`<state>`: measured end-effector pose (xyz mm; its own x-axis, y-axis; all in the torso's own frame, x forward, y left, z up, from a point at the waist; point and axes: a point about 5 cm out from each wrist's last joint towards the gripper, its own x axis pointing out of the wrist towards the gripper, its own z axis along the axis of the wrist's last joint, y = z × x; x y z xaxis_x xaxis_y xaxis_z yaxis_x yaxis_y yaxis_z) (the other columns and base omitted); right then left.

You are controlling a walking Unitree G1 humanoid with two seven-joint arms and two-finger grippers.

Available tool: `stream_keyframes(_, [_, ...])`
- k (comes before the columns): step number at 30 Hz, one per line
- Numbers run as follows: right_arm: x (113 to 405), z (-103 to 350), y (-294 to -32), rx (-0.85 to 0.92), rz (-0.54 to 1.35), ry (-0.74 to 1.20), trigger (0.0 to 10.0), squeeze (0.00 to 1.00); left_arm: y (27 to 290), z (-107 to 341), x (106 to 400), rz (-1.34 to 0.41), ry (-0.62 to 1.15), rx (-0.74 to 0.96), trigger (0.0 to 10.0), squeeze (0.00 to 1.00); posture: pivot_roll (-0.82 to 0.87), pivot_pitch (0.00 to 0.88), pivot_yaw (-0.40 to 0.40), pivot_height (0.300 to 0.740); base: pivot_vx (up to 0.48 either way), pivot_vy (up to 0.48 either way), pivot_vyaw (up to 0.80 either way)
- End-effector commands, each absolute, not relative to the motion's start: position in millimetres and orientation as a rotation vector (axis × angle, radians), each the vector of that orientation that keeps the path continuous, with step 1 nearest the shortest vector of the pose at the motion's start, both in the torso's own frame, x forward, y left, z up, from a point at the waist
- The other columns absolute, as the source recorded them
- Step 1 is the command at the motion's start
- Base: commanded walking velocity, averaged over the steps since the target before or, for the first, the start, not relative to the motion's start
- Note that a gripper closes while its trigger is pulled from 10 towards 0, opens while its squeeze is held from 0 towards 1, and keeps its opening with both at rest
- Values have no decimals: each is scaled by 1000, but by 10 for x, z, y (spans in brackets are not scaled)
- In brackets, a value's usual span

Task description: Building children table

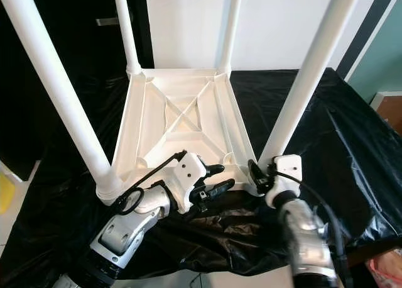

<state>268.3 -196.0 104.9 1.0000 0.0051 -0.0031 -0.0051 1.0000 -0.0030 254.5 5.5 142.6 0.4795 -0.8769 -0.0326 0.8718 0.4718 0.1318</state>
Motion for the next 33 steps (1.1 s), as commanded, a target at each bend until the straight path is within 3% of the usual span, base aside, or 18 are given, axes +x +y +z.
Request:
stream_keyframes(1, [2675, 1007, -1964, -5, -31, 32, 10000, 0, 33, 1415, 2517, -1113, -31, 147, 10000, 0, -54, 0, -25, 740, 0, 0, 0])
stream_keyframes(6, [2675, 987, -1778, 44, -178, 48, 10000, 0, 33, 1426, 2529, -1106, -34, 142, 10000, 0, -51, 0, -31, 740, 0, 0, 0])
stream_keyframes(8, [2675, 987, -1778, 44, -178, 48, 10000, 0, 33, 1426, 2529, -1106, -34, 142, 10000, 0, -51, 0, -31, 740, 0, 0, 0])
stream_keyframes(12, [2708, 1009, -1518, 84, -175, 47, 10000, 0, 22, 1420, 2510, -1097, -32, 131, 10000, 0, -47, 5, -38, 740, 0, 0, 0])
stream_keyframes(26, [2685, 1044, -1414, 100, -135, 43, 10000, 0, 46, 1406, 2506, -1089, -28, 133, 10000, 0, -44, 11, -47, 740, 0, 0, 0])
stream_keyframes(27, [2679, 1060, -1408, 104, -121, 34, 10000, 1000, 44, 1401, 2500, -1089, -26, 133, 10000, 0, -45, 11, -50, 740, 0, 0, 0])
stream_keyframes(33, [2681, 1121, -1389, 110, -76, -5, 10000, 1000, 30, 1396, 2495, -1090, -25, 130, 10000, 0, -49, 10, -55, 740, 0, 0, 0])
